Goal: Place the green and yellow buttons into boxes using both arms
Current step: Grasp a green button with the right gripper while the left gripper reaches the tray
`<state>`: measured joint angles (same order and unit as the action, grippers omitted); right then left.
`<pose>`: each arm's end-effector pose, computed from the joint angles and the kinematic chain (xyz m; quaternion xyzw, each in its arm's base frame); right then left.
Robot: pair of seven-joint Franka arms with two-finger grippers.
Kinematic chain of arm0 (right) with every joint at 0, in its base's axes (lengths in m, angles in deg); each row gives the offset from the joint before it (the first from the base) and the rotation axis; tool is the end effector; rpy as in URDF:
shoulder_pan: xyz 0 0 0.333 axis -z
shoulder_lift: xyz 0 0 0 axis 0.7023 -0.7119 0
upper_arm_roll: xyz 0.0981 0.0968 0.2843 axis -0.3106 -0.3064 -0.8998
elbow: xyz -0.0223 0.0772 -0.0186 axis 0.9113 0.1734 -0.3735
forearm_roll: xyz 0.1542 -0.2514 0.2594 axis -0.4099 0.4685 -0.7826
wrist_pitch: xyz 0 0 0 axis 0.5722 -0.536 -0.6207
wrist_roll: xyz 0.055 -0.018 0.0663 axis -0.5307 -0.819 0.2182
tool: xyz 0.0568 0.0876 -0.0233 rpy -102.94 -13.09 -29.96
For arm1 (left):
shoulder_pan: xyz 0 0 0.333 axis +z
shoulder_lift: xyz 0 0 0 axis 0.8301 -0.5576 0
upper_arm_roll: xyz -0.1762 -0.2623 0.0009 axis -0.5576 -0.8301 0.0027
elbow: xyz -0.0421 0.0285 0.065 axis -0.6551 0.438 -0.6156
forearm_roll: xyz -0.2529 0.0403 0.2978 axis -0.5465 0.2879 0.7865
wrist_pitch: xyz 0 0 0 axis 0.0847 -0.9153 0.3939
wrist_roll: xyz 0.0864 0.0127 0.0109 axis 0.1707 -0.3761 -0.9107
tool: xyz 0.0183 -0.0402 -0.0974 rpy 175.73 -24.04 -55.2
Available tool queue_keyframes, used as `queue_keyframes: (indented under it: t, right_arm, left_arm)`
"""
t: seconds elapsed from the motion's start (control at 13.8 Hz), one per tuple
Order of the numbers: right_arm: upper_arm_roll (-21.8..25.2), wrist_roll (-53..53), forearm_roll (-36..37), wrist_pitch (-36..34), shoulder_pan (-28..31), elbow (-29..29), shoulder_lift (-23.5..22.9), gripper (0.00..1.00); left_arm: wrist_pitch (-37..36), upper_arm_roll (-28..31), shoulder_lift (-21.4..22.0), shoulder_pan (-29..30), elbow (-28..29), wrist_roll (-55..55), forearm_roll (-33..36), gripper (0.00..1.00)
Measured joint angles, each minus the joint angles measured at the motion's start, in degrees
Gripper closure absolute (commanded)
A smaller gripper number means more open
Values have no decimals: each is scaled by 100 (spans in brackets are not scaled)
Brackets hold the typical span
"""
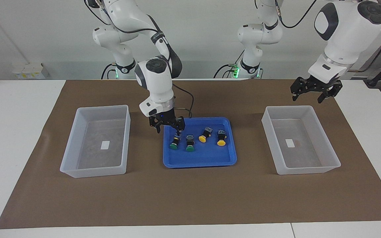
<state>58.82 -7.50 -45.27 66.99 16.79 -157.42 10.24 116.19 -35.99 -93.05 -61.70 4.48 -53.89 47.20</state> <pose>0.5559 0.2937 0.3643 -0.9875 0.1248 -0.0888 0.0378 0.5739 -0.0336 0.5923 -0.9936 0.1113 0.0094 0.0140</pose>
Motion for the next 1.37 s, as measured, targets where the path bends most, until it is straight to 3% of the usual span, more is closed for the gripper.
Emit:
queue_keyframes:
  t: [0.14, 0.43, 0.51, 0.58, 0.72, 0.79, 0.94, 1.01, 1.37]
  right_arm:
    - [0, -194, 145, 32, -125, 0, -102, 0]
    - [0, -812, 729, 148, -320, -3, -458, 21]
    - [0, -939, 829, 194, -347, -2, -541, 30]
    - [0, -998, 867, 239, -351, 5, -573, 47]
    - [10, -1016, 878, 239, -350, 23, -573, 87]
    - [13, -1044, 879, 239, -350, 28, -573, 94]
    - [13, -1087, 879, 239, -350, 29, -574, 94]
    - [14, -1102, 880, 239, -350, 35, -573, 100]
    - [65, -1106, 880, 236, -281, 123, -413, 100]
  left_arm:
    - [32, -9, 18, -21, 47, 0, 0, 0]
    - [64, -18, 28, -150, 61, -1, 0, 0]
    - [88, -22, 28, -178, 63, -14, 0, 0]
    - [118, -25, 28, -205, 67, -53, 0, 0]
    - [194, -28, 28, -297, 88, -190, 0, 0]
    - [218, -34, 28, -354, 106, -277, 0, 0]
    - [319, -39, 22, -493, 176, -551, 0, 0]
    - [414, -41, 10, -561, 238, -670, 1, 0]
    - [1026, -57, -277, -973, 572, -1390, 1, 0]
